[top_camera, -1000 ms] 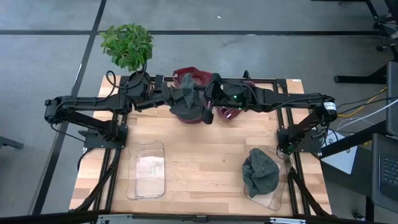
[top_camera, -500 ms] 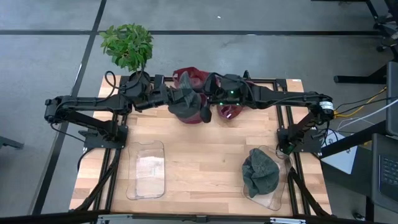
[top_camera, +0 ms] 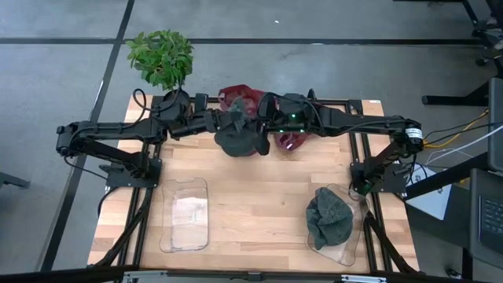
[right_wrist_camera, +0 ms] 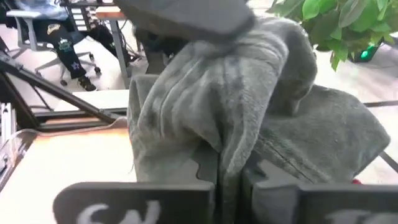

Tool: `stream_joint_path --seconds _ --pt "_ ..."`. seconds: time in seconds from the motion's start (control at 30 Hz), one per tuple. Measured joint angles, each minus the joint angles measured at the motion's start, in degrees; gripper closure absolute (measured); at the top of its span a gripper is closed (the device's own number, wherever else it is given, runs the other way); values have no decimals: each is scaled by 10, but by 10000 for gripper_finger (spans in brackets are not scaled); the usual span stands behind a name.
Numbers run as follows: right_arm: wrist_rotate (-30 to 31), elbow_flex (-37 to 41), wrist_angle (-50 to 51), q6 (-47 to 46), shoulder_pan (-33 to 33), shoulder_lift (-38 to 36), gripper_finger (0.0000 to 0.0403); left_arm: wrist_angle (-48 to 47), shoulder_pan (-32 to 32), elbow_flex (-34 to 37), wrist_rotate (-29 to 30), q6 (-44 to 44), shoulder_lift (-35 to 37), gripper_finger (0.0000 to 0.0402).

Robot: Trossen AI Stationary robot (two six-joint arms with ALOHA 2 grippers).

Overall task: Pick & Place hat
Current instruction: Put the gray cap into the right transparent bin

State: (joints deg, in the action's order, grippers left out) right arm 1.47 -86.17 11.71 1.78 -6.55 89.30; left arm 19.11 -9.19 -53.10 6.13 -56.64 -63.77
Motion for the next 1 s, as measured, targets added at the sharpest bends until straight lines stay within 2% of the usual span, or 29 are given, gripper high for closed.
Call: stream_joint_path --seconds 0.23,0.5,0.73,1.0 --pt "0 0 62 4 -1 -27 393 4 -3 0 -1 47 0 238" --pt "-2 0 172 -6 -1 -84 394 2 -33 0 -56 84 0 146" --pt "-13 0 256 -59 -1 -161 394 0 -49 0 -113 105 0 128" --pt "-2 0 367 -188 37 -239 392 -1 -48 0 -117 140 0 133"
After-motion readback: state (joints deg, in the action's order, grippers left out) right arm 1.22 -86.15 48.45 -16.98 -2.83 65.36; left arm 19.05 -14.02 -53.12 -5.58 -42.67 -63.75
